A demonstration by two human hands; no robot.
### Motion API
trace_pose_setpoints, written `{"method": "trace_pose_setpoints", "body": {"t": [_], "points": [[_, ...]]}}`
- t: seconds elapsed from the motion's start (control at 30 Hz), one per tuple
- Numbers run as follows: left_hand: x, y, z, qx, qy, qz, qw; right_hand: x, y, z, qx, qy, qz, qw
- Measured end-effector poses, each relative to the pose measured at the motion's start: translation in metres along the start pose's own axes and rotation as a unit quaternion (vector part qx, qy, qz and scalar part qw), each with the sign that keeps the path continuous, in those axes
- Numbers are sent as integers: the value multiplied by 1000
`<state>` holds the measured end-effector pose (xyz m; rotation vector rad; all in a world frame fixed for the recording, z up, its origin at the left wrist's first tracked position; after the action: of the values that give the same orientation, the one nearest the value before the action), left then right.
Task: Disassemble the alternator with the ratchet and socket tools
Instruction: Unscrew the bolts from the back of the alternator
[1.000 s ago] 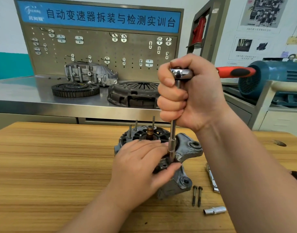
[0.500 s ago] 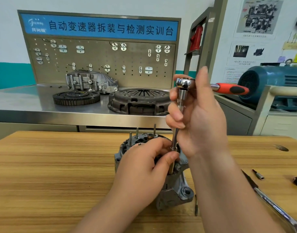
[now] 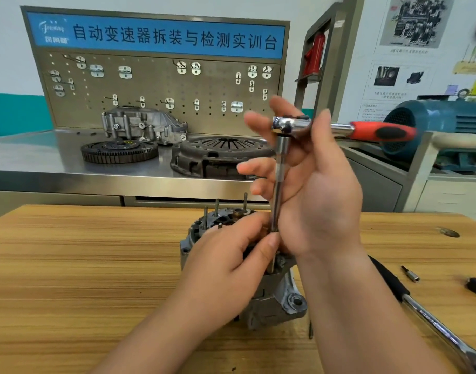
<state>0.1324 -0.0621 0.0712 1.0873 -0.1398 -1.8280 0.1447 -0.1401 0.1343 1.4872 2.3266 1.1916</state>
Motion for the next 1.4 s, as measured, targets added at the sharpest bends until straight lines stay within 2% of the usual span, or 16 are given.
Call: {"method": "trace_pose_setpoints", "body": {"t": [0.1, 0.2, 0.3, 0.37, 0.47, 0.6, 0.83, 0.97, 1.13, 1.3, 1.4], "points": [[1, 1, -1, -10, 6, -5, 1000, -1, 0, 6, 47, 46, -1, 998], [-1, 2, -3, -27, 0, 4, 1000, -4, -2, -6, -21, 19, 24, 999], [-2, 2, -8, -46, -15, 7, 999, -3, -6, -23, -107, -69, 44, 991], [-3, 2, -10, -49, -22, 10, 999, -1, -8, -26, -126, -96, 42, 986], [-1, 1, -9, -41, -26, 1, 999, -1, -6, -17, -96, -31, 27, 995], [2, 0, -1, -20, 35, -26, 999, -8, -4, -3, -15, 47, 33, 998], [0, 1, -7, -47, -2, -8, 999, -2, -4, -20, -102, -45, 14, 994], [0, 0, -7, -32, 0, -1, 999, 2, -1, -16, -85, -4, -37, 996], [3, 0, -3, -18, 37, -13, 999, -4, 0, -2, -14, 48, -24, 998], [-1, 1, -5, -26, -6, -4, 1000, -1, -1, -19, -91, -26, -15, 995], [-1, 1, -8, -27, -23, -8, 999, 0, -2, -20, -101, -30, -25, 994]]}}
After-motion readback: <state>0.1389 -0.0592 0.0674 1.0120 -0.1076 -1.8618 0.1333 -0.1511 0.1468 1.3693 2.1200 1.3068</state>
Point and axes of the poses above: each hand's wrist, its own y-axis towards the middle knuckle, its own x-axis out of the palm, z = x × y, the point moved 8 cm from there along y, towards the middle knuckle, and after that the axes turned 13 degrees about -z, right-handed, at the moved point
